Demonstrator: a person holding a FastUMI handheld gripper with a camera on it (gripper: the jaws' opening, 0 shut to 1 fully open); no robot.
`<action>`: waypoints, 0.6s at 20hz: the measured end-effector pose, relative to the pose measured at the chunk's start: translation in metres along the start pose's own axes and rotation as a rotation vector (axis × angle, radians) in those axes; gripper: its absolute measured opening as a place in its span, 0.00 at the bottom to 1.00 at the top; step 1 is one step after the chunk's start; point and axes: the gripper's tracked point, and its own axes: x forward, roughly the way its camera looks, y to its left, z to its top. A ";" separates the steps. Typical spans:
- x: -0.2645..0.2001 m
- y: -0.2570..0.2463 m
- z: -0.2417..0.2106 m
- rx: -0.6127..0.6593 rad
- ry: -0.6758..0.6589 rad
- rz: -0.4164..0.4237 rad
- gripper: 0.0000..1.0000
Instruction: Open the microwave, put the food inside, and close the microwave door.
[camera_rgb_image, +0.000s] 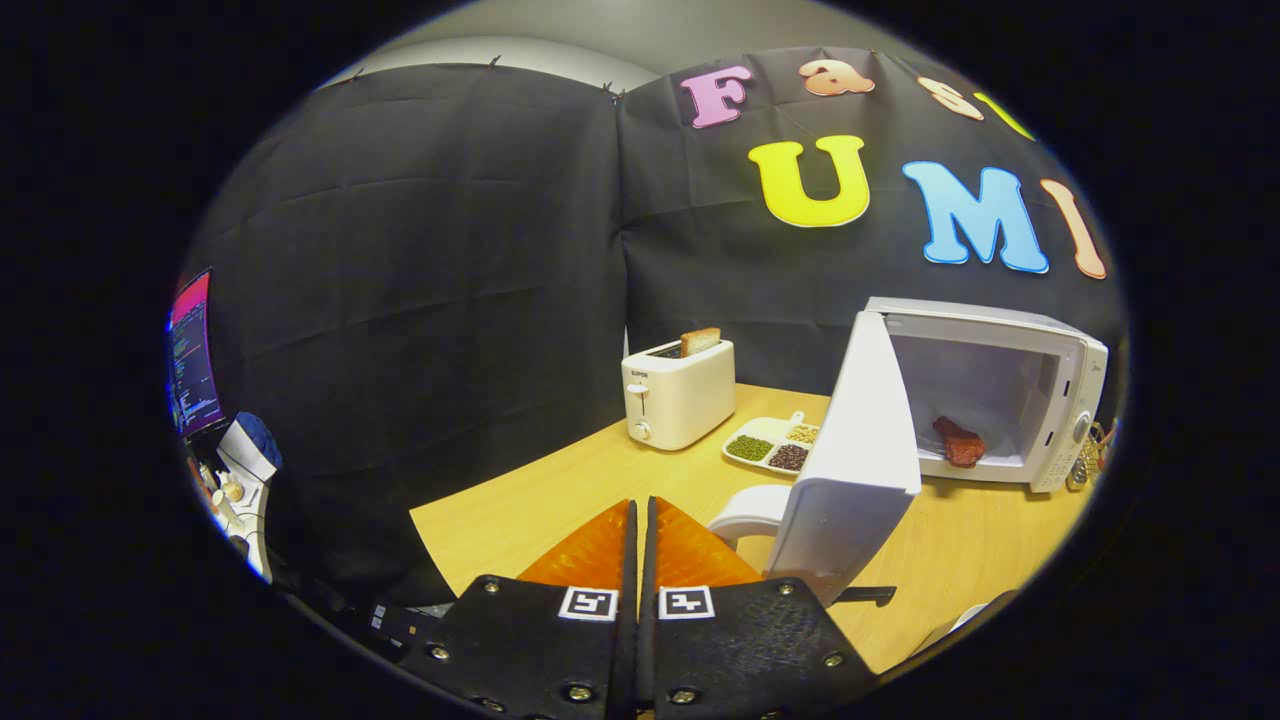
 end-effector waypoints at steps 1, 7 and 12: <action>-0.005 -0.007 -0.002 -0.003 0.002 -0.006 0.01; -0.032 -0.054 -0.008 -0.023 0.016 -0.070 0.01; -0.043 -0.116 -0.005 0.012 0.020 -0.166 0.01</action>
